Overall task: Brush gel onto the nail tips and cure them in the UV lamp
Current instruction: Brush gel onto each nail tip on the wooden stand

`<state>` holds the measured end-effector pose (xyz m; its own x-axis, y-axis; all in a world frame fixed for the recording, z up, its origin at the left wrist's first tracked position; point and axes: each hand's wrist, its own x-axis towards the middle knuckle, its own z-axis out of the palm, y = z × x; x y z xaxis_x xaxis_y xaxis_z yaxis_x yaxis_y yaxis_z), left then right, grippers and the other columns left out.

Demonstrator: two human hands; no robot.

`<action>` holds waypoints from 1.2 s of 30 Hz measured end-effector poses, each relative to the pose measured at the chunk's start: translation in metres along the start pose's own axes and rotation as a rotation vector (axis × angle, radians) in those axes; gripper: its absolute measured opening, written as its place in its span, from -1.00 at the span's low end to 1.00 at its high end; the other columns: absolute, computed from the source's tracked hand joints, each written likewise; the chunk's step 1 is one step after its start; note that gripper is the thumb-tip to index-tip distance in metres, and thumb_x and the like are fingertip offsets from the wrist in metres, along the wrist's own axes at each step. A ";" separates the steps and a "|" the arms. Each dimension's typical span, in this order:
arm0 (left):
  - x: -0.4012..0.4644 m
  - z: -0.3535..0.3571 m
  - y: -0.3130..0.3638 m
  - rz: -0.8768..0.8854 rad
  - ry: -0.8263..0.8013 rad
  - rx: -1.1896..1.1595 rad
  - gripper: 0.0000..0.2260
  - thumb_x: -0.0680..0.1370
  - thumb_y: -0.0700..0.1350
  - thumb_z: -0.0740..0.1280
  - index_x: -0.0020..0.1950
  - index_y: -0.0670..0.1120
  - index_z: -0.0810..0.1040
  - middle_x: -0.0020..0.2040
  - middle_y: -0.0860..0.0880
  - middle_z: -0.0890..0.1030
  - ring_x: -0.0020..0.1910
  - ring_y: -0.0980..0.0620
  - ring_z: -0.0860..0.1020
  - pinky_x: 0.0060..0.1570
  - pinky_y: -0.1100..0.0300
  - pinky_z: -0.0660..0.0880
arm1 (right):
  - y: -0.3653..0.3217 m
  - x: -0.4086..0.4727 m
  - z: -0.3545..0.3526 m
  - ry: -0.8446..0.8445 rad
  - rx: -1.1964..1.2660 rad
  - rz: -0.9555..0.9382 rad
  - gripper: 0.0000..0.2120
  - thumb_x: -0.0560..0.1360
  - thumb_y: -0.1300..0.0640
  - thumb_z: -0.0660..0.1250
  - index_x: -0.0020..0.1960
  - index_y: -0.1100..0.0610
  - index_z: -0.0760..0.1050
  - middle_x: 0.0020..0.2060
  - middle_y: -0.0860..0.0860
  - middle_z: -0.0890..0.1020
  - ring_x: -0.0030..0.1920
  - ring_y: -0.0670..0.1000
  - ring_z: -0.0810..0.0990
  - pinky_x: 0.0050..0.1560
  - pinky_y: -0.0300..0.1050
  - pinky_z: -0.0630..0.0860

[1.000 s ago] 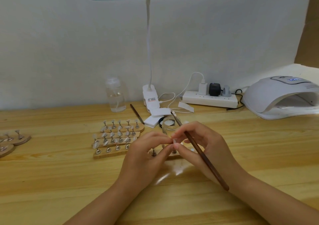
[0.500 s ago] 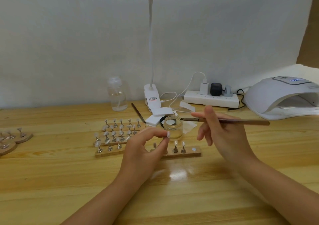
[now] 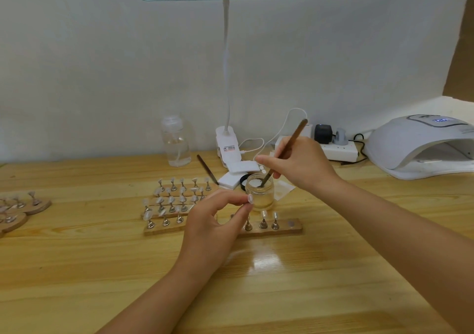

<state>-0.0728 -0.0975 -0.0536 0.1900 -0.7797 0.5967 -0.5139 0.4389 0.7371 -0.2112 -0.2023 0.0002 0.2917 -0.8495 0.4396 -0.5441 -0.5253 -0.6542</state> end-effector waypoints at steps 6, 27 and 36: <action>0.000 0.000 -0.001 -0.005 -0.011 0.001 -0.83 0.40 -0.24 0.42 -0.19 0.05 0.61 -0.22 0.12 0.64 -0.13 0.28 0.55 -0.07 0.49 0.38 | 0.000 0.005 0.011 -0.050 -0.208 -0.005 -0.69 0.40 -0.14 0.39 -0.40 -0.02 0.40 -0.43 -0.13 0.51 -0.31 -0.11 0.52 -0.34 -0.20 0.40; 0.000 0.000 0.000 -0.029 -0.021 -0.009 -0.78 0.40 -0.22 0.42 -0.18 0.13 0.59 -0.16 0.23 0.63 -0.14 0.29 0.57 -0.02 0.39 0.47 | 0.021 -0.002 -0.019 0.133 0.330 0.310 -0.76 0.42 -0.01 0.41 -0.25 0.15 0.48 -0.55 -0.02 0.58 -0.51 -0.08 0.42 -0.39 -0.19 0.34; 0.000 0.000 0.000 -0.042 -0.019 0.009 -0.78 0.40 -0.22 0.41 -0.20 0.14 0.58 -0.21 0.26 0.63 -0.13 0.31 0.55 -0.03 0.40 0.44 | 0.022 -0.012 -0.023 0.178 0.338 0.231 -0.75 0.46 0.00 0.36 -0.22 0.19 0.47 -0.54 -0.05 0.60 -0.58 -0.15 0.51 -0.42 -0.29 0.38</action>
<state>-0.0729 -0.0973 -0.0538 0.1963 -0.8056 0.5590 -0.5135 0.4012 0.7585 -0.2449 -0.2026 -0.0052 0.0365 -0.9405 0.3378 -0.2830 -0.3339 -0.8991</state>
